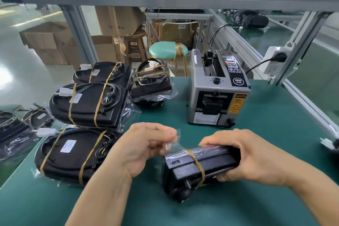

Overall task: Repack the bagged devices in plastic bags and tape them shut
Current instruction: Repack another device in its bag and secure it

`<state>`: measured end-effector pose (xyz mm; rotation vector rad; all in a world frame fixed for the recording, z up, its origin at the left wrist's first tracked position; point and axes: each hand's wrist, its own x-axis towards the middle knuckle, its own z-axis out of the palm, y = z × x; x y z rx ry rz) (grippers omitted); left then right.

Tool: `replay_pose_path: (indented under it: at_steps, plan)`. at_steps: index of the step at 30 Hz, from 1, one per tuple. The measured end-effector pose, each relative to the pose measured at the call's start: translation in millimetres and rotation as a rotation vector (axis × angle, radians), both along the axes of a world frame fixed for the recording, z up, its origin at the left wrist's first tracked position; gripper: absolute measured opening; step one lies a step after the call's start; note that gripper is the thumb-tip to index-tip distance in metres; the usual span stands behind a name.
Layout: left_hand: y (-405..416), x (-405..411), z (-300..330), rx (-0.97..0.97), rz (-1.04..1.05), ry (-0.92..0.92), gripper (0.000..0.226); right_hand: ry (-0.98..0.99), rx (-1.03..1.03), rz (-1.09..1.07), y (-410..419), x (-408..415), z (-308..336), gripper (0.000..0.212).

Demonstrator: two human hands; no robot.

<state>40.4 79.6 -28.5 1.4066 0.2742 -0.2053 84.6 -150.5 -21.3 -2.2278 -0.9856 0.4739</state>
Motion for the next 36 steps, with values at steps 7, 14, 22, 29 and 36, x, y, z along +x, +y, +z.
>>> replay_pose_path:
  at_steps: [7,14,22,29,36]
  plan:
    - [-5.9,-4.3,-20.7,-0.067,0.135,-0.132,0.015,-0.078,0.036,0.001,2.3,-1.5,-5.4,0.047]
    - [-1.5,-53.0,-39.8,0.193,0.058,-0.532,0.037,-0.049,0.074,-0.022,4.5,-1.8,-6.1,0.05]
    - [16.0,-51.7,-48.3,0.231,0.298,-0.601,0.077,-0.067,0.244,-0.185,26.0,-2.5,-20.8,0.066]
    - [27.9,-52.6,-56.4,0.109,0.324,-0.619,0.063,0.236,0.705,-1.168,34.1,36.1,-35.9,0.01]
    - [16.0,-59.9,-59.5,0.021,0.276,-0.645,0.062,0.347,0.813,-1.365,57.6,59.8,-26.4,0.004]
